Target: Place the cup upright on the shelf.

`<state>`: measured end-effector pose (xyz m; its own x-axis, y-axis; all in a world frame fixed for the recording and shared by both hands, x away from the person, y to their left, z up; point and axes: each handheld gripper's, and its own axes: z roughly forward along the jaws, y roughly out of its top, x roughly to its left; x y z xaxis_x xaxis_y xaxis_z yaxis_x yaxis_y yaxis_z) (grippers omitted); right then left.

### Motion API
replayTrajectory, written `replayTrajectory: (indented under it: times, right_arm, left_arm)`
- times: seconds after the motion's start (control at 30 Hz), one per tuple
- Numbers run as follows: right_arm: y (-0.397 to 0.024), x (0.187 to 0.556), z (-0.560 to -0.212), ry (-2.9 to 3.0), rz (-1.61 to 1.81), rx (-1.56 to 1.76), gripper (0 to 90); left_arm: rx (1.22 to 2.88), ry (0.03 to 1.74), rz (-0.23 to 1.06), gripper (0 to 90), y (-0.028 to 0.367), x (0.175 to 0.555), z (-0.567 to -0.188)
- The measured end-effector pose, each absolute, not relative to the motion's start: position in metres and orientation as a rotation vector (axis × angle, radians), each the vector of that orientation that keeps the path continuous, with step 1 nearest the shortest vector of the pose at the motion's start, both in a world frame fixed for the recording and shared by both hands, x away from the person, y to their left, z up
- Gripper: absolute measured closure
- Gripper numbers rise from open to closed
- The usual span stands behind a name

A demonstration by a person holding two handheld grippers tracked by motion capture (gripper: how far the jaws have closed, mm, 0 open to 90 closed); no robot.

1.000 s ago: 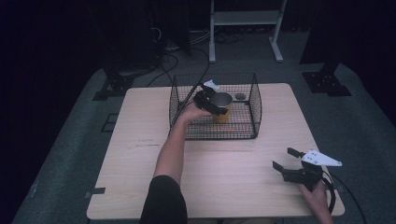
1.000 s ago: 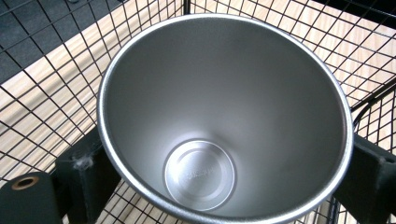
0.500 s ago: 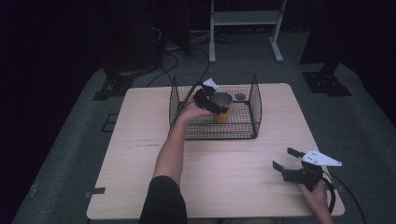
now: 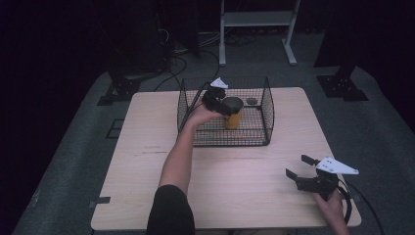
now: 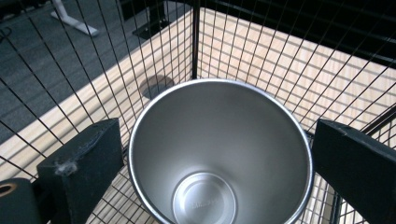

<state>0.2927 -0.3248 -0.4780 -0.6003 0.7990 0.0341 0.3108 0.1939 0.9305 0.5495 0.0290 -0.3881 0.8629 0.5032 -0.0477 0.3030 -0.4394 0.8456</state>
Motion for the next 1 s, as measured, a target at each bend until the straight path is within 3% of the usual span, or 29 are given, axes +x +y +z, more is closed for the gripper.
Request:
replayTrajectory:
  times: [1.0]
  right_arm:
    - [-0.325, 0.292, -0.478, 2.012, 1.396, 1.037, 13.1]
  left_arm:
    - [1.957, 0.502, 0.362, 2.4, 0.059, 0.501, -0.352]
